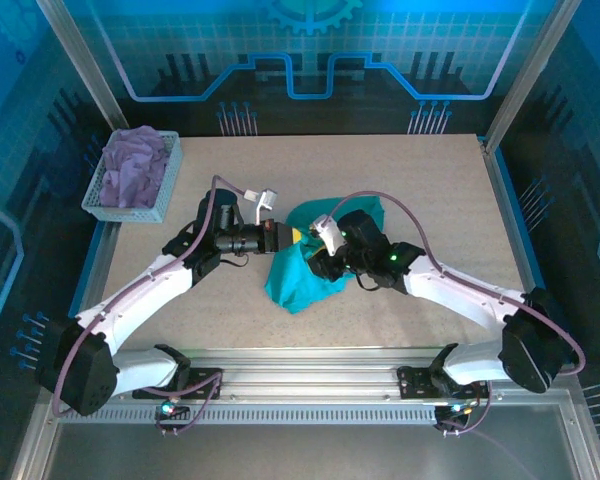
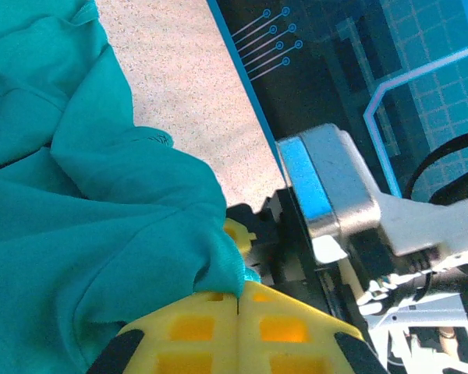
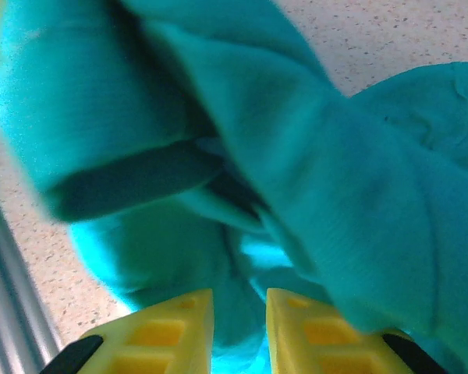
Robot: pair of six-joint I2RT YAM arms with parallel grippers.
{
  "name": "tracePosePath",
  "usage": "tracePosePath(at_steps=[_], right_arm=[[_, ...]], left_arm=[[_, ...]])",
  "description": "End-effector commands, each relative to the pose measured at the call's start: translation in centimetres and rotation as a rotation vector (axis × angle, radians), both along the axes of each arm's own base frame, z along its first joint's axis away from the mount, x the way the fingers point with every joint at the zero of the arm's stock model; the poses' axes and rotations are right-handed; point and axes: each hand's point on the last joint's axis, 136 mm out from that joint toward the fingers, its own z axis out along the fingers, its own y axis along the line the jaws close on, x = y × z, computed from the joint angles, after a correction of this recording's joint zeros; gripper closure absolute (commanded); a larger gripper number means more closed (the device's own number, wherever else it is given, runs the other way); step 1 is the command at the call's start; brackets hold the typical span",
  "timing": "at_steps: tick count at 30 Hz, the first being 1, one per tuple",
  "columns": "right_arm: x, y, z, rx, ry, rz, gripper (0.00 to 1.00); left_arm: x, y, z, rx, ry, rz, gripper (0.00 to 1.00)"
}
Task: Fold the inside-out t-shirt
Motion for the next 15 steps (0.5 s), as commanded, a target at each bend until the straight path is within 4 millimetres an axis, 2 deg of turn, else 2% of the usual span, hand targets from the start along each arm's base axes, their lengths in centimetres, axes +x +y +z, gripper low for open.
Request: tracePosePath(at_steps=[1, 7, 15], right_arm=[[2.3, 0.3, 1.9, 0.005, -0.124, -0.048, 0.74], [3.2, 0.1, 1.5, -0.021, -0.155, -0.063, 0.69], [4.2, 1.1, 0.0, -0.038, -0.143, -0.049, 0.65]], left_arm=[[0.2, 0.2, 1.9, -0.007, -0.051, 0.001, 1.0], [0.3, 0.1, 1.8, -0.005, -0.052, -0.003, 1.0], [0.2, 0.1, 1.9, -0.007, -0.056, -0.006, 1.0]])
